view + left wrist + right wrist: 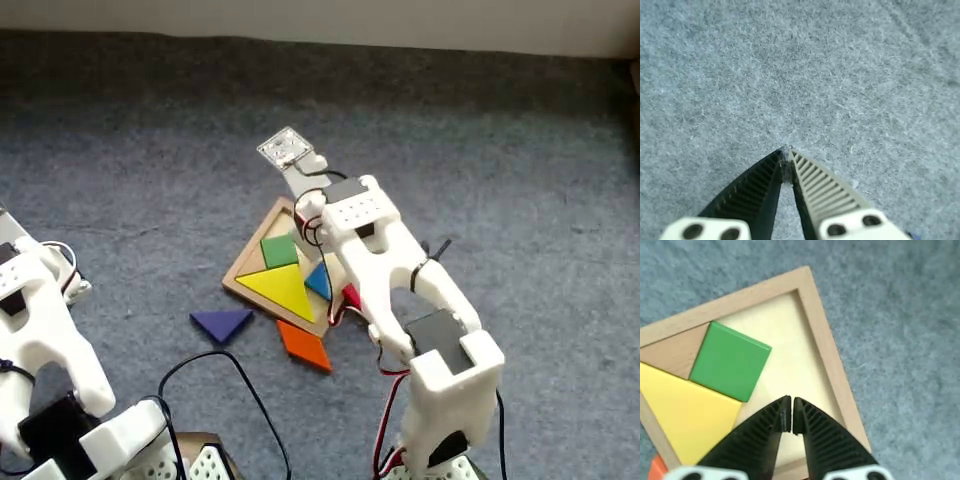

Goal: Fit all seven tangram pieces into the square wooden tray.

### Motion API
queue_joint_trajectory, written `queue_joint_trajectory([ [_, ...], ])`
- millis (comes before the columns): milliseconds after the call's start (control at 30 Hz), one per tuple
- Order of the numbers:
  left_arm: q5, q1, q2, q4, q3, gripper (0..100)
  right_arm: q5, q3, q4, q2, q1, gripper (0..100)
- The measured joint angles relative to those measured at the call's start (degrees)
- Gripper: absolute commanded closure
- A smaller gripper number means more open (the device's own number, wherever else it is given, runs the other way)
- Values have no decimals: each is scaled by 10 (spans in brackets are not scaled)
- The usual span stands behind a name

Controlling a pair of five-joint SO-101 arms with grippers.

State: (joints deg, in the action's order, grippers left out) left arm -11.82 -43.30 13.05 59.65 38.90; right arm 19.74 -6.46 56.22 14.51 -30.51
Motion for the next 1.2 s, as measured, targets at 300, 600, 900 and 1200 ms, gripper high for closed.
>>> queue_joint_trajectory([
  [300,0,0,0,0,0,989,-17,-105,14,-72,-18,973],
  [600,0,0,0,0,0,989,-28,-91,16,-15,-31,973],
  [900,0,0,0,0,0,989,26,2,16,52,-26,973],
  [1200,0,0,0,0,0,989,33,46,16,78,-26,973],
])
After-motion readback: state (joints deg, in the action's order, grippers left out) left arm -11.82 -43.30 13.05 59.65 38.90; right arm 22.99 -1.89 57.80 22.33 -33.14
